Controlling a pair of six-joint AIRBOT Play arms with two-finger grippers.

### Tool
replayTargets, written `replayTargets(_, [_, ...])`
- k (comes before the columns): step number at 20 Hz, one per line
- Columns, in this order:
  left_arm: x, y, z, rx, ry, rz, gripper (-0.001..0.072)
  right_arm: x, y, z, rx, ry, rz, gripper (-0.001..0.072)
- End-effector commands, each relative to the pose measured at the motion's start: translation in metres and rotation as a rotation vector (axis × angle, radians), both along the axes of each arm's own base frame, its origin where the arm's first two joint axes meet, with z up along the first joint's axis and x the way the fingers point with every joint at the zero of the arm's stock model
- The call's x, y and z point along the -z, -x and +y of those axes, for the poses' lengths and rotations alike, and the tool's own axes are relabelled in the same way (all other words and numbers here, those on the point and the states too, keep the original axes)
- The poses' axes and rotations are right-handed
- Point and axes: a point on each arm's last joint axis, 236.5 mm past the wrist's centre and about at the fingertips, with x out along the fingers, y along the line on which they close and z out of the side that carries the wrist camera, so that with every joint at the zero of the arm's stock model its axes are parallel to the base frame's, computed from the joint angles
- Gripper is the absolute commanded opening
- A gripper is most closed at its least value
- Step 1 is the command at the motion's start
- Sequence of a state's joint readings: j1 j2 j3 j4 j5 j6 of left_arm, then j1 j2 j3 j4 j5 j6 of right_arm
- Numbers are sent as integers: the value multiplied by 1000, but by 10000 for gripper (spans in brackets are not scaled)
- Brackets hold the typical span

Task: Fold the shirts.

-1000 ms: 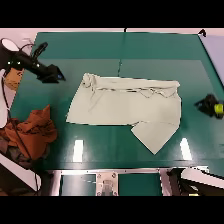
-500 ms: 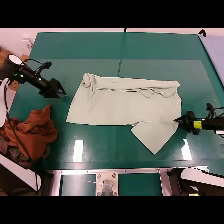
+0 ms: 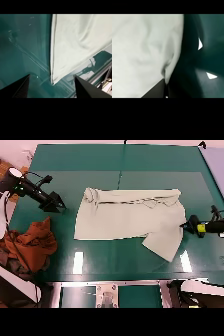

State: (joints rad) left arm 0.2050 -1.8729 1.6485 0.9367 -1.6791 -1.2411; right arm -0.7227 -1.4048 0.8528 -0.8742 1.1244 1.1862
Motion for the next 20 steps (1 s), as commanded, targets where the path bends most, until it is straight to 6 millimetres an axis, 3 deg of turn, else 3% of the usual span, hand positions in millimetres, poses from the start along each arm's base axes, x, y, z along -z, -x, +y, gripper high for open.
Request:
replayTargets(1, [5, 12, -5, -33, 5, 59, 609, -20, -16, -14, 8, 23, -48, 21])
replayTargets(10, [77, 155, -90, 80, -26, 315, 609, -15, -14, -14, -11, 31, -49, 21])
replayTargets(13, [92, 153, -111, 63, -35, 268, 609, -15, -14, -14, -11, 30, -49, 21])
replayTargets(14, [93, 147, -114, 46, -31, 246, 567, -15, -14, -14, -12, 30, -48, 21])
replayTargets(15, [95, 139, -116, 30, -30, 216, 452, -15, -14, -14, -13, 30, -48, 21])
replayTargets(16, [96, 134, -115, 20, -36, 197, 328, -15, -13, -13, -14, 29, -47, 21])
replayTargets(17, [97, 131, -115, 18, -38, 188, 119, -15, -13, -12, -17, 24, -45, 21])
replayTargets(18, [97, 132, -115, 26, -36, 182, 24, -14, -11, -12, -23, 25, -38, 21])
replayTargets(20, [97, 132, -115, 30, -35, 181, 24, -11, -4, -12, -45, 36, -14, 21])
